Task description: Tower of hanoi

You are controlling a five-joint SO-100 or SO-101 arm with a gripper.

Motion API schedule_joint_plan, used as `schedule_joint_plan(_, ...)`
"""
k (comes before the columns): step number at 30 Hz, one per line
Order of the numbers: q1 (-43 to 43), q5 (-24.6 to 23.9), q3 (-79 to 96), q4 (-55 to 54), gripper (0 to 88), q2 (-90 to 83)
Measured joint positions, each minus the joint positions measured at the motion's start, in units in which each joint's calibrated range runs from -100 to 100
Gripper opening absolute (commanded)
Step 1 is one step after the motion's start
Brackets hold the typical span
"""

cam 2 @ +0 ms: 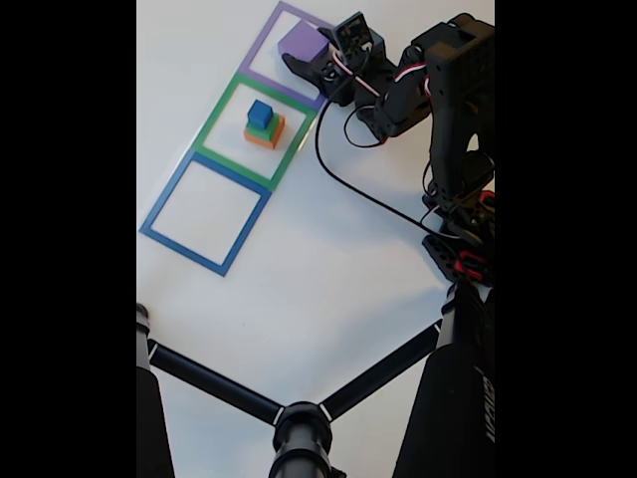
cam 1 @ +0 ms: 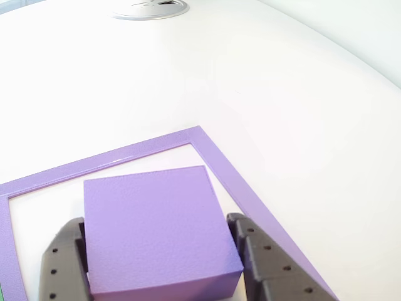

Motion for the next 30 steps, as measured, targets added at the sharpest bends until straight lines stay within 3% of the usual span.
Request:
schedule_joint_plan(17, 0.00, 0.36, 0.80, 4.84, 19.3, -3.46)
schedule_joint_plan(30, -1.17, 0.36, 0.97, 36.52, 18.4, -32.00)
